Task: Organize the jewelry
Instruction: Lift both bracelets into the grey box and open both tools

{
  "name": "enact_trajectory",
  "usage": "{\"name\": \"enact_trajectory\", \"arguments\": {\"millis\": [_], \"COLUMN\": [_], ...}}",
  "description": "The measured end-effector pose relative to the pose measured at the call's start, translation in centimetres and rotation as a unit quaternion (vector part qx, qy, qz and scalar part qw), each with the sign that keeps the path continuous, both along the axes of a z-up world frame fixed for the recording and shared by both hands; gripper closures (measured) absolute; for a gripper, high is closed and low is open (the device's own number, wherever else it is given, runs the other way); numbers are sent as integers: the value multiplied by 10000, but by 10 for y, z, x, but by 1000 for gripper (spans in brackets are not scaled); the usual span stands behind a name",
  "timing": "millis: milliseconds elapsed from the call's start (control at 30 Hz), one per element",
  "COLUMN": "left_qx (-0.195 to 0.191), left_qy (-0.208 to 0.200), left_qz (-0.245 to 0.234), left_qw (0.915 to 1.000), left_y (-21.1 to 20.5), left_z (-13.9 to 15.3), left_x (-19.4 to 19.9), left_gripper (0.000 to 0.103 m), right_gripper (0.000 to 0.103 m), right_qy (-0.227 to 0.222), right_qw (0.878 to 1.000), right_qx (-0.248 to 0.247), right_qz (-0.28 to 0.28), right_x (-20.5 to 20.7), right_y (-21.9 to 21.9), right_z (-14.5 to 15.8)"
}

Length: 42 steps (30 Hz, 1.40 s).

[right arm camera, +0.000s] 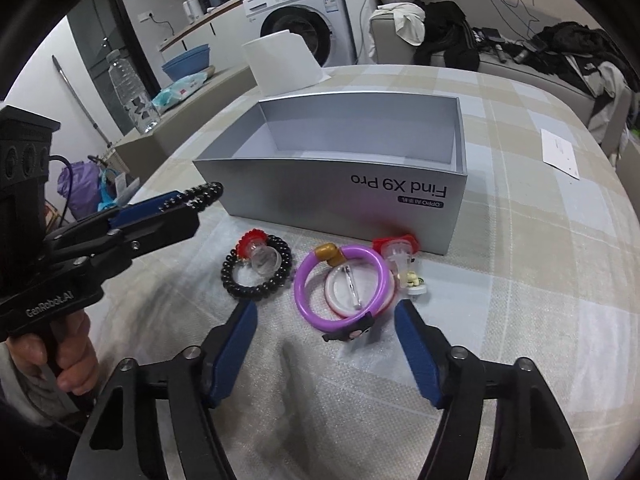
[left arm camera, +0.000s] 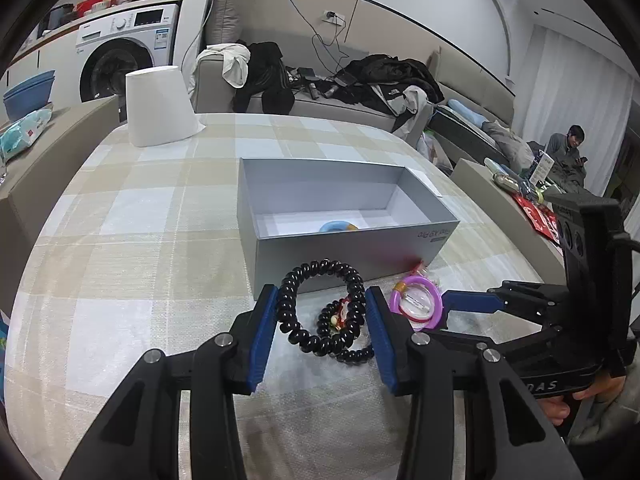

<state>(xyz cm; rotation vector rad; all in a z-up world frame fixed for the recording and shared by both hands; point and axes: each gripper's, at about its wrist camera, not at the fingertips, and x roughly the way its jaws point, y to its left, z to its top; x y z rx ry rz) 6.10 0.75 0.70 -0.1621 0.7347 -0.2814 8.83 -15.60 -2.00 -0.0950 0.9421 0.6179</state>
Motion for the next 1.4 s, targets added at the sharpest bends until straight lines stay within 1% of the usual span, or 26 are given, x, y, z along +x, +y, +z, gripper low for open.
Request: {"name": "enact_trajectory", "arguments": {"millis": [67, 133, 333, 500, 567, 667, 767, 833, 967, 1133, 1267, 1400], "left_qx": [-15, -8, -28, -38, -38, -29, -44, -51, -107, -115, -120, -105], "left_qy": [-16, -24, 17, 20, 31, 65, 68, 77, 44, -72, -231, -361], "left_qz": [36, 68, 210, 255, 262, 271, 273, 262, 242, 196, 204, 247], "left_qw": [10000, 10000, 9998, 9997, 9996, 9996, 9996, 9996, 9996, 9997, 9995, 9990], "left_y": [2, 4, 8, 9, 10, 10, 10, 10, 10, 8, 7, 8], "left_z": [1, 1, -2, -2, -3, -4, -5, -5, -4, 1, 8, 15], "left_x": [0, -1, -1, -2, -2, -1, 0, 1, 0, -2, -6, -4], "left_gripper": [65, 65, 65, 65, 65, 65, 65, 65, 65, 65, 65, 65], "right_gripper": [44, 46, 46, 46, 47, 50, 52, 53, 53, 53, 53, 53], "right_qy": [1, 1, -178, -412, -556, -698, -700, -646, -712, -904, -1021, -1178], "right_qw": [10000, 9999, 9988, 9946, 9922, 9904, 9918, 9950, 9968, 9958, 9944, 9921], "right_qx": [-59, -146, -438, -941, -1107, -1188, -1070, -767, -360, -112, 267, 425], "right_qz": [-47, -63, -93, -120, -108, -54, -53, 1, -36, -37, -36, -100], "right_x": [2, 3, 1, -1, -3, -6, -8, -9, -13, -18, -22, -22], "right_y": [1, 3, 12, 24, 30, 31, 27, 21, 8, 3, -2, -9], "right_z": [-2, -3, -1, -5, -6, -6, -6, -3, 9, 23, 35, 46]}}
